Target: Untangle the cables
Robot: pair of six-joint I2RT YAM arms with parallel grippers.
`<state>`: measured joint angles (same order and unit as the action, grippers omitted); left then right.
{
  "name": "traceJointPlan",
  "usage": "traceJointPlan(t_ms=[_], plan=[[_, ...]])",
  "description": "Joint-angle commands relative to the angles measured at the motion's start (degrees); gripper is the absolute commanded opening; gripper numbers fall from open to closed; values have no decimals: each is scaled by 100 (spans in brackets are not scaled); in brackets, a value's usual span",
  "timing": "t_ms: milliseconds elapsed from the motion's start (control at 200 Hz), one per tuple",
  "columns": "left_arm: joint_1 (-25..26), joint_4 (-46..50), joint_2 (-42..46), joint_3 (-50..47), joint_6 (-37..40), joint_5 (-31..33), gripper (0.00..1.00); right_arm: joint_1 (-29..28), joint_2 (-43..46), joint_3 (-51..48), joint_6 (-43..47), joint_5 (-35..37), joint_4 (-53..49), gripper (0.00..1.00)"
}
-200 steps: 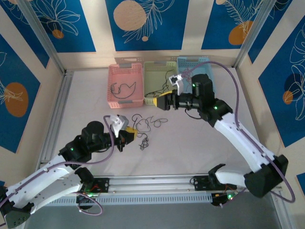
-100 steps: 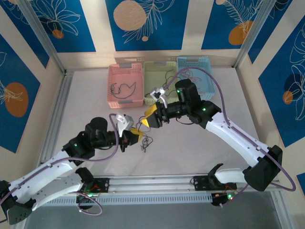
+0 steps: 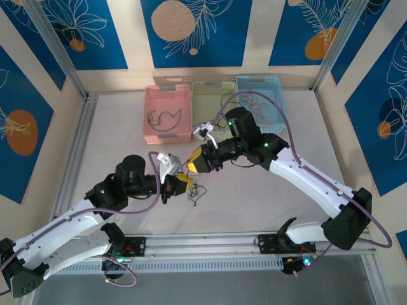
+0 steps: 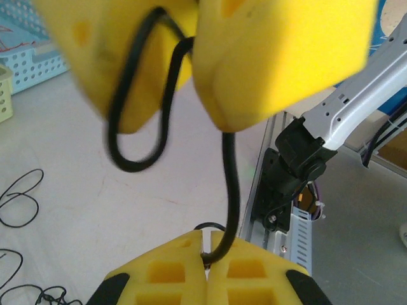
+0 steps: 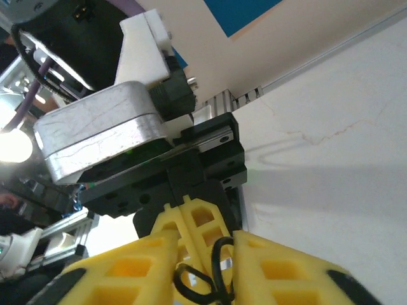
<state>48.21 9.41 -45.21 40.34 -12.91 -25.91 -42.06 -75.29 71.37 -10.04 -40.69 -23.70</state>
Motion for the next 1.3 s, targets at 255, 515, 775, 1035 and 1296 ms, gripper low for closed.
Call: traceJointPlan(t_ms=[255, 515, 775, 1035, 1296], plan=[[-29, 6, 108, 185, 67, 191, 12, 28, 145, 45, -193, 538, 64, 0], [-27, 639, 641, 185, 125, 1189, 91, 1048, 49, 32, -1179, 1966, 485, 0], [-30, 1774, 1172, 339, 23, 2933, 100, 2018, -1519, 1182, -1919, 4208, 259, 0], [-30, 2154, 1081, 415, -284, 2980, 100, 2142, -4370, 4146, -2096, 5484, -561, 0], [-29, 2304, 457, 372, -811, 3019, 97, 2194, -6216, 6391, -2281, 5743, -1491, 28]])
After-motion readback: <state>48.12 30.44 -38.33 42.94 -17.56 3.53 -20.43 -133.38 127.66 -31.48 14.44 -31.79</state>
